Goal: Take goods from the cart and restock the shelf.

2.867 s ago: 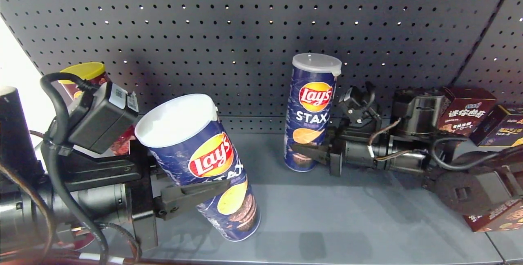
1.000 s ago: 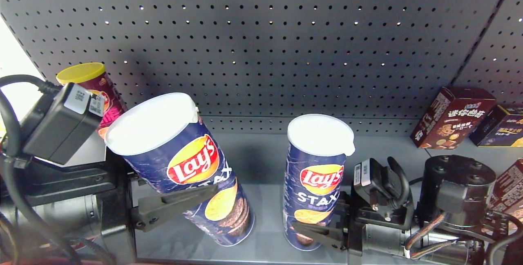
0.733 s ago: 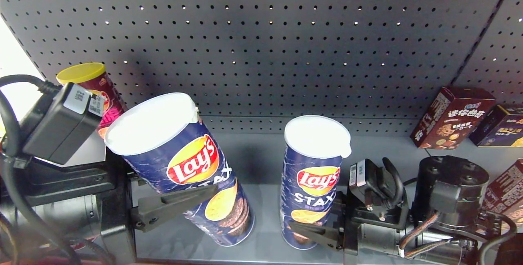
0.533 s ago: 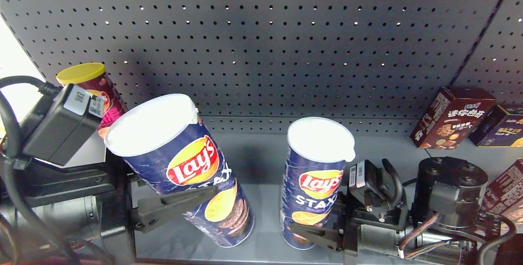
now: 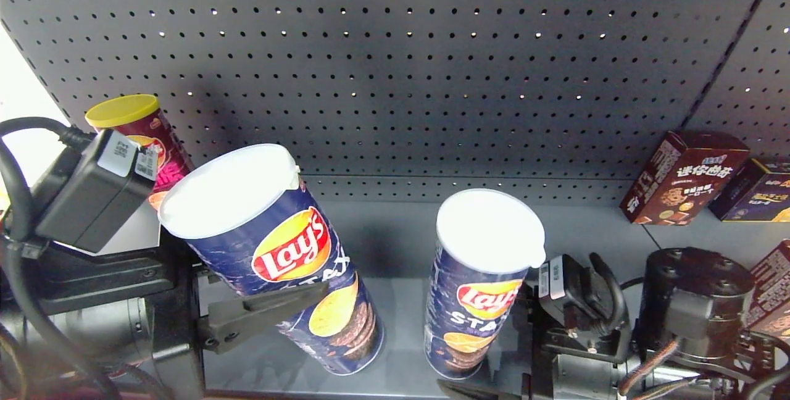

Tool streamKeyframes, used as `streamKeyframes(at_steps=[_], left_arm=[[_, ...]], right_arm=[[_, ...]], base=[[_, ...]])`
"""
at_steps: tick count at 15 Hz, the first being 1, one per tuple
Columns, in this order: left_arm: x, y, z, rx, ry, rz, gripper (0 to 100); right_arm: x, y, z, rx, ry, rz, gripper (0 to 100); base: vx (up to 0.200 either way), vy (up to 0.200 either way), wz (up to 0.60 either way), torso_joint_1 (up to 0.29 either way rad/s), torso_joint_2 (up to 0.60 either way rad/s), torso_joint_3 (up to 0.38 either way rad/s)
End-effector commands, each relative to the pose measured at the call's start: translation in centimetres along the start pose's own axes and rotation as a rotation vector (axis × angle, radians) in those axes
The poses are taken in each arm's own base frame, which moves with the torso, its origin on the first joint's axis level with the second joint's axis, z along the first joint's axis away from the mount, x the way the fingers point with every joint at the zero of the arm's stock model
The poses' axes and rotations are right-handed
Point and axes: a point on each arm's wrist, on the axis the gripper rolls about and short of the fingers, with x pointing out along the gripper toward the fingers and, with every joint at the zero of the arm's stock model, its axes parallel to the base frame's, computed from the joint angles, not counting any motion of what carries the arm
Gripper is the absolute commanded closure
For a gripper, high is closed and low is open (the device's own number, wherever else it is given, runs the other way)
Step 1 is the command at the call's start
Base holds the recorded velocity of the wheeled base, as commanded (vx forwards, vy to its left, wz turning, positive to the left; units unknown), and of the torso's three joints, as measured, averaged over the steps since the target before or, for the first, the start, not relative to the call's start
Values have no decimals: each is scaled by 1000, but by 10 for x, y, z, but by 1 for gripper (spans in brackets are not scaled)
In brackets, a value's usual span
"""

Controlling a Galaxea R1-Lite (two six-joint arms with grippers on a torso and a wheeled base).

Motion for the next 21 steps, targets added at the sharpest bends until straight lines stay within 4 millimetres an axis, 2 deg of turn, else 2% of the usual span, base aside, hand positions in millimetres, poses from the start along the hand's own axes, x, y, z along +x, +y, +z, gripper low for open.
streamKeyframes(at_steps=[1, 2, 3, 7, 12, 16, 18, 21], left_arm=[[0, 0, -1, -1, 2, 0, 100], [0, 0, -1, -1, 2, 0, 100], [-2, -2, -6, -6, 12, -1, 100], [-4, -2, -5, -2, 4, 4, 100], [-7, -3, -3, 3, -5, 22, 100], [-7, -3, -2, 5, -8, 20, 100], [-7, -3, -3, 3, -5, 21, 100], [-7, -3, -4, 2, -3, 17, 100]], right_arm=[[-14, 5, 8, -16, -34, -10, 0], [-14, 5, 8, -16, -34, -10, 0], [-49, 20, 23, -51, -104, -43, 0], [-88, 36, 29, -78, -172, -156, 0], [-131, 53, 19, -72, -173, -295, 0], [-156, 62, 9, -75, -120, -443, 0], [-172, 68, 0, -99, -47, -545, 0], [-193, 80, -19, -144, 38, -568, 0]], base=[[0, 0, 0, 0, 0, 0], [0, 0, 0, 0, 0, 0], [0, 0, 0, 0, 0, 0], [0, 0, 0, 0, 0, 0], [0, 0, 0, 0, 0, 0], [0, 0, 0, 0, 0, 0], [0, 0, 0, 0, 0, 0], [0, 0, 0, 0, 0, 0]])
